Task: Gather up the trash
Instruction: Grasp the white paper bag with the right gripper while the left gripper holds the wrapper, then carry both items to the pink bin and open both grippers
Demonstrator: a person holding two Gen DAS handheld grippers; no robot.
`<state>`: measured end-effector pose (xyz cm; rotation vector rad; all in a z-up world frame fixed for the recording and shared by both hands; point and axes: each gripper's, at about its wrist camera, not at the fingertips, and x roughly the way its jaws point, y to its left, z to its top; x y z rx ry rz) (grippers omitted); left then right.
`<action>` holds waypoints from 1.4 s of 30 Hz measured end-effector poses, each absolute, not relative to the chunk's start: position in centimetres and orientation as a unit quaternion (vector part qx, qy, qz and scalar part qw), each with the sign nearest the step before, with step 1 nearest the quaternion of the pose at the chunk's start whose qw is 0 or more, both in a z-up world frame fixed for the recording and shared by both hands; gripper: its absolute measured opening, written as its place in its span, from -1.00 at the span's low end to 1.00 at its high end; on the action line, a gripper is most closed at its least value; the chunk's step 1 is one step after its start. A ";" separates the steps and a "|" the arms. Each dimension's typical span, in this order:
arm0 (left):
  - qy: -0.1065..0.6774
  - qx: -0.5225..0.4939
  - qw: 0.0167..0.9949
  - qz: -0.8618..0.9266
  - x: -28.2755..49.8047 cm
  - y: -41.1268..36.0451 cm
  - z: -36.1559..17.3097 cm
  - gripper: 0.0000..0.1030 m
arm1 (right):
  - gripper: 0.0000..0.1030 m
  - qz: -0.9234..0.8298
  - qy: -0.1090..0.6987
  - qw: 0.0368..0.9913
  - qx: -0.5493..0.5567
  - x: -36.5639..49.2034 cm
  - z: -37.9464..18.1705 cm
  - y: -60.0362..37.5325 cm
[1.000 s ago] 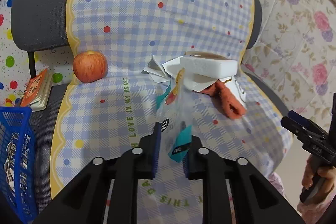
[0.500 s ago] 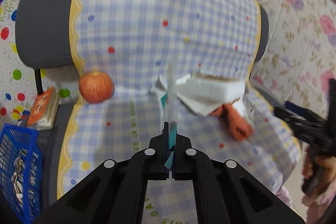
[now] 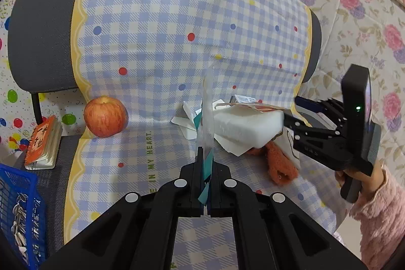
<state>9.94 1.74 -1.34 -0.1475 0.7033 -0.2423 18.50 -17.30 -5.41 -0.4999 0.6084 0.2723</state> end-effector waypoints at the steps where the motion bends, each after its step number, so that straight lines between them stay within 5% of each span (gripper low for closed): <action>1: 0.344 -0.073 0.929 -0.118 10.0 1.7 -1.3 -0.98 | -0.56 0.134 0.296 0.912 -0.251 18.7 -5.5 -17.2; 4: 0.345 -0.074 0.928 -0.118 10.0 1.6 -1.3 -0.98 | -0.88 0.144 0.308 0.903 -0.263 19.2 -5.7 -17.1; 7: 0.337 -0.072 0.931 -0.118 9.2 1.5 -0.8 -0.98 | -0.96 0.116 0.287 0.919 -0.243 18.4 -4.7 -18.4; 22: 0.291 -0.075 0.927 -0.225 0.2 -5.3 2.2 -0.98 | -0.96 0.032 0.214 0.976 -0.026 2.0 4.4 -31.0; 42: 0.344 0.001 0.859 -0.378 -11.0 -19.3 -4.6 -0.98 | -0.96 -0.086 0.332 0.939 0.014 -16.4 -4.0 -35.1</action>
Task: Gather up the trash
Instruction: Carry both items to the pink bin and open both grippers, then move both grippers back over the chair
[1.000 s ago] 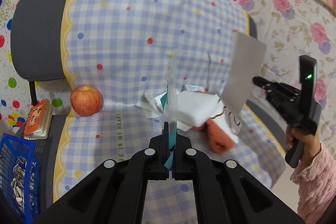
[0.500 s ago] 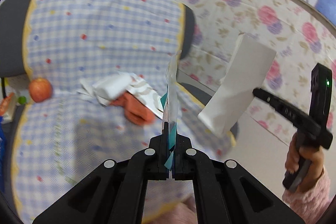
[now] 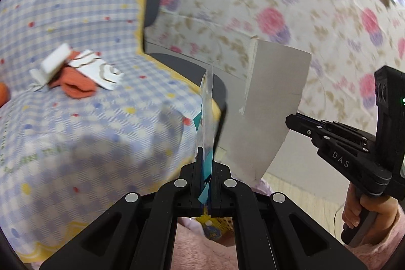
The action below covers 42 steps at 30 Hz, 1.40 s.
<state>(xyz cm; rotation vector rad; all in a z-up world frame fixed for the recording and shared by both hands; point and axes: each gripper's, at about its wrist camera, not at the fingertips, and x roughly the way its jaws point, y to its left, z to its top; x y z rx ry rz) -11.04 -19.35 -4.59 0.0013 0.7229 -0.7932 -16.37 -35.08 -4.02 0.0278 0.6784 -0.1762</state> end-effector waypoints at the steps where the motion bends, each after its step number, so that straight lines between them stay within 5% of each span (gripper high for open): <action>1: 0.347 0.008 0.856 -0.383 -11.4 -20.0 -4.9 -0.97 | -0.96 -0.098 0.338 0.936 0.013 -17.1 -4.5 -35.4; 16: 0.425 0.055 0.796 -0.427 -12.0 -27.2 -9.8 -0.93 | -0.96 -0.136 0.427 0.892 0.055 -20.1 -11.6 -39.0; 18: 0.433 0.059 0.793 -0.425 -11.9 -27.7 -10.2 -0.69 | -0.96 -0.136 0.432 0.889 0.062 -20.0 -12.2 -39.2; 20: 0.439 0.062 0.793 -0.418 -11.8 -27.7 -10.5 0.30 | -0.80 -0.133 0.439 0.885 0.076 -19.8 -12.9 -39.7; 21: 0.438 0.059 0.796 -0.413 -11.8 -27.6 -10.5 0.36 | -0.55 -0.133 0.442 0.883 0.083 -19.7 -13.1 -40.0; 23: 0.436 0.056 0.800 -0.408 -11.6 -27.1 -10.4 0.36 | -0.34 -0.133 0.440 0.883 0.090 -19.8 -13.0 -40.3; 42: 0.374 0.001 0.875 -0.306 -9.2 -18.1 -6.4 0.36 | -0.24 -0.090 0.389 0.914 0.076 -16.5 -8.0 -37.9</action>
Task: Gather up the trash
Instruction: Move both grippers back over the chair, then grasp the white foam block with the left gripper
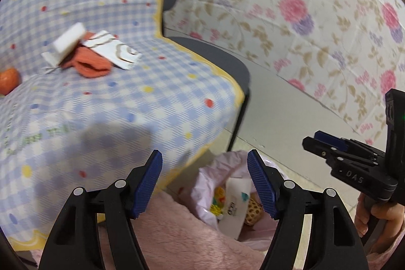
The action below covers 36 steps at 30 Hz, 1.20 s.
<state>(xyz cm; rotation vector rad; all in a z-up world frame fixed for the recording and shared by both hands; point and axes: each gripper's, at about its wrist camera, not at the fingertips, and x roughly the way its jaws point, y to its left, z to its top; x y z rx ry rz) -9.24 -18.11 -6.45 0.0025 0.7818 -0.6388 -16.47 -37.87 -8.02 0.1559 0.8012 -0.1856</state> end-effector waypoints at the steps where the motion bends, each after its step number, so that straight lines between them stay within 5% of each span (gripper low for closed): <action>1: 0.372 -0.002 0.879 -0.299 -9.0 -17.6 -6.3 0.36 | -0.23 -0.085 0.386 0.916 0.073 -15.9 -7.7 -37.5; 21: 0.310 0.037 0.943 -0.118 3.0 -7.7 -1.4 0.51 | 0.39 0.028 0.332 0.943 0.000 -1.5 -2.4 -29.0; 26: 0.311 0.077 0.942 -0.102 6.8 -7.8 -1.9 0.51 | 0.39 0.046 0.326 0.944 0.008 1.9 -2.3 -28.2; 30: 0.315 0.104 0.938 -0.104 9.5 -8.3 -2.5 0.48 | -0.05 0.050 0.327 0.944 0.016 4.2 -2.7 -28.1; 36: 0.331 0.153 0.925 -0.109 13.0 -9.5 -3.9 0.34 | -0.08 0.057 0.336 0.940 0.029 6.2 -3.4 -28.3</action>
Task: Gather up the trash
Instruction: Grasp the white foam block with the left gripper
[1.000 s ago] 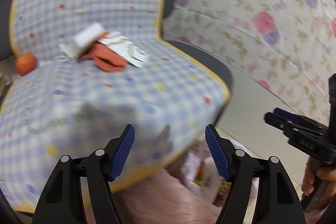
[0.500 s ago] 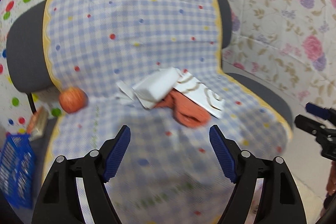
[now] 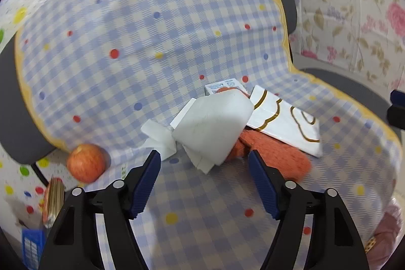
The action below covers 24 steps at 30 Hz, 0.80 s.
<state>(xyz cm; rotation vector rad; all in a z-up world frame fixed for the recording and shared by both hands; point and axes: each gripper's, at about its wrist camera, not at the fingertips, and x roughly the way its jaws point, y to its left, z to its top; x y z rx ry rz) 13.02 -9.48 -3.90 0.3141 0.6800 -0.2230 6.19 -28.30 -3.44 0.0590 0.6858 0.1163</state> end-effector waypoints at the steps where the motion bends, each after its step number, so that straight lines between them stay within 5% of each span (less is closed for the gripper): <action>1: 0.332 0.161 0.923 -0.111 13.4 -9.7 -4.1 0.31 | -0.08 0.057 0.338 0.939 0.030 6.4 -3.6 -28.4; 10: 0.340 0.160 0.914 -0.155 15.3 -9.4 -4.0 -0.22 | -0.08 0.063 0.351 0.934 0.026 7.2 -4.5 -28.4; 16: 0.302 0.080 0.940 -0.139 11.6 -4.8 -1.4 -0.27 | 0.17 0.072 0.356 0.931 0.027 7.2 -5.1 -28.3; 24: 0.293 -0.052 0.947 -0.125 7.0 -0.5 -1.2 -0.27 | 0.20 0.068 0.375 0.924 -0.017 9.4 -7.7 -26.1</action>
